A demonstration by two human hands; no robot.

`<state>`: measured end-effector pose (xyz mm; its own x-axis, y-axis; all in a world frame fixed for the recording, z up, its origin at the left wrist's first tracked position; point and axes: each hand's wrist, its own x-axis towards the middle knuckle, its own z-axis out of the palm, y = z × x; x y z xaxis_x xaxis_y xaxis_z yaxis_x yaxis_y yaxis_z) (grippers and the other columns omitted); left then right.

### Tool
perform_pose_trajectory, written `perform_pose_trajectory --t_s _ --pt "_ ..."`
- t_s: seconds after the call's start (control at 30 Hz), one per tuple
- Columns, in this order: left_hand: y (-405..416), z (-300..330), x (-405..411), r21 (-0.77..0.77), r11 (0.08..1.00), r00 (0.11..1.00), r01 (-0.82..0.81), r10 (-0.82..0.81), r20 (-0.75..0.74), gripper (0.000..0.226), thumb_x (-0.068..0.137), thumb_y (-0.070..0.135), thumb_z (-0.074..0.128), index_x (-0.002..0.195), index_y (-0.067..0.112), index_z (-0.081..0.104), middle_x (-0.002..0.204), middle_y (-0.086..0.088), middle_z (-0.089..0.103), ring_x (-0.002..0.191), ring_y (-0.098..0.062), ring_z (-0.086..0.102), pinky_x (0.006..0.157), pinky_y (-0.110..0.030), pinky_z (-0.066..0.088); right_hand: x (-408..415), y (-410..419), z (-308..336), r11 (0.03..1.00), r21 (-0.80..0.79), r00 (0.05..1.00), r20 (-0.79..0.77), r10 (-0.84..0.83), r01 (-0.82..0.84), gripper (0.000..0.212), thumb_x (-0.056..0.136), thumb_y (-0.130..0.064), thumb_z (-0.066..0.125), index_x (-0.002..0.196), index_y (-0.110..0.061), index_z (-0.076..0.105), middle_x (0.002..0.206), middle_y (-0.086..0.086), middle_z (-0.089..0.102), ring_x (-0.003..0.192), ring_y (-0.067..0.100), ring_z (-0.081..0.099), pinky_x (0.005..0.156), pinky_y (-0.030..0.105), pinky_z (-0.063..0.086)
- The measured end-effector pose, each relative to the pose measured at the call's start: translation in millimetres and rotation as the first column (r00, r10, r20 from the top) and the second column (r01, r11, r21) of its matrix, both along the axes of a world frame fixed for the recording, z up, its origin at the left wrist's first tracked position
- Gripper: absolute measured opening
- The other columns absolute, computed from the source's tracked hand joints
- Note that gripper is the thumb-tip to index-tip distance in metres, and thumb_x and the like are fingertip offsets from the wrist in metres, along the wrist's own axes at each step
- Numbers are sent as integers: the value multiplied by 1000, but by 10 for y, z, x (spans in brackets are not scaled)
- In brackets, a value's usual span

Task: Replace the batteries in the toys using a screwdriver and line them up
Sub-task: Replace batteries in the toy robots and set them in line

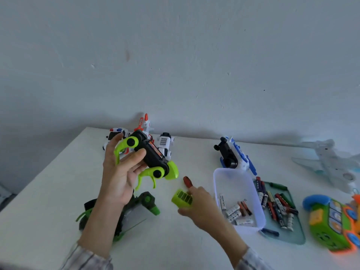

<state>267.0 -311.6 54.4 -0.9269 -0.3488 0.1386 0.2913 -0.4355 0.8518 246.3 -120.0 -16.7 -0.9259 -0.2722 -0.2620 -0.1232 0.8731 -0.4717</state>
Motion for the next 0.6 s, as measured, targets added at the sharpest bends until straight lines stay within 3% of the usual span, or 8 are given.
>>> perform_pose_trajectory --t_s 0.1,0.23,0.3,0.37,0.4,0.47,0.53,0.6 --pt "13 -12 -33 31 999 1000 19 -19 -2 63 71 -4 64 129 16 46 106 -8 65 87 -27 70 74 -40 58 39 -79 -206 993 106 999 8 47 -47 44 80 -35 66 115 -13 50 128 7 47 105 28 51 90 37 43" --pt "78 -36 -71 14 997 997 73 -73 12 68 57 -3 77 115 22 52 97 -7 67 88 -29 68 69 -35 58 -16 9 -283 998 60 999 10 32 -32 53 79 -35 71 122 -14 49 119 4 46 108 24 48 88 32 41" --pt "110 -47 -85 5 995 995 101 -101 9 82 48 -1 86 120 21 51 94 -6 68 92 -29 66 73 -36 58 -46 106 -143 996 -90 1000 4 -7 7 60 79 -34 73 130 -18 47 118 1 46 105 19 47 81 21 41" --pt "154 -63 -94 34 991 992 127 -126 -18 94 43 15 95 125 21 50 100 -10 67 97 -31 64 83 -44 57 -71 226 133 946 -315 992 -73 -102 74 43 85 -35 68 123 -21 53 111 -4 53 98 13 52 72 13 39" --pt "187 -76 -95 54 989 991 135 -133 -29 98 39 21 98 125 22 51 102 -11 66 98 -32 63 86 -47 55 -73 283 305 884 -458 984 -89 -153 96 34 89 -38 63 118 -22 57 107 -8 58 98 12 56 73 12 41" --pt "292 -72 -88 77 990 992 122 -120 -34 99 34 28 99 122 26 54 100 -9 68 96 -30 63 86 -46 54 -25 361 677 687 -723 986 -50 -158 74 38 88 -51 56 115 -25 58 106 -10 64 100 10 61 79 19 49" --pt "442 -45 -75 102 988 993 112 -108 -46 99 33 29 99 121 28 55 96 -7 71 92 -26 67 80 -40 57 73 403 973 609 -793 994 -70 -79 -8 50 79 -57 62 120 -28 56 113 -13 63 102 2 60 82 21 52" --pt "586 -23 -67 120 987 992 111 -104 -70 97 34 28 99 122 28 57 97 -9 72 91 -26 68 76 -37 59 155 390 1130 661 -748 993 -113 -43 -56 56 73 -52 73 122 -29 57 113 -15 62 97 -6 58 77 13 50"
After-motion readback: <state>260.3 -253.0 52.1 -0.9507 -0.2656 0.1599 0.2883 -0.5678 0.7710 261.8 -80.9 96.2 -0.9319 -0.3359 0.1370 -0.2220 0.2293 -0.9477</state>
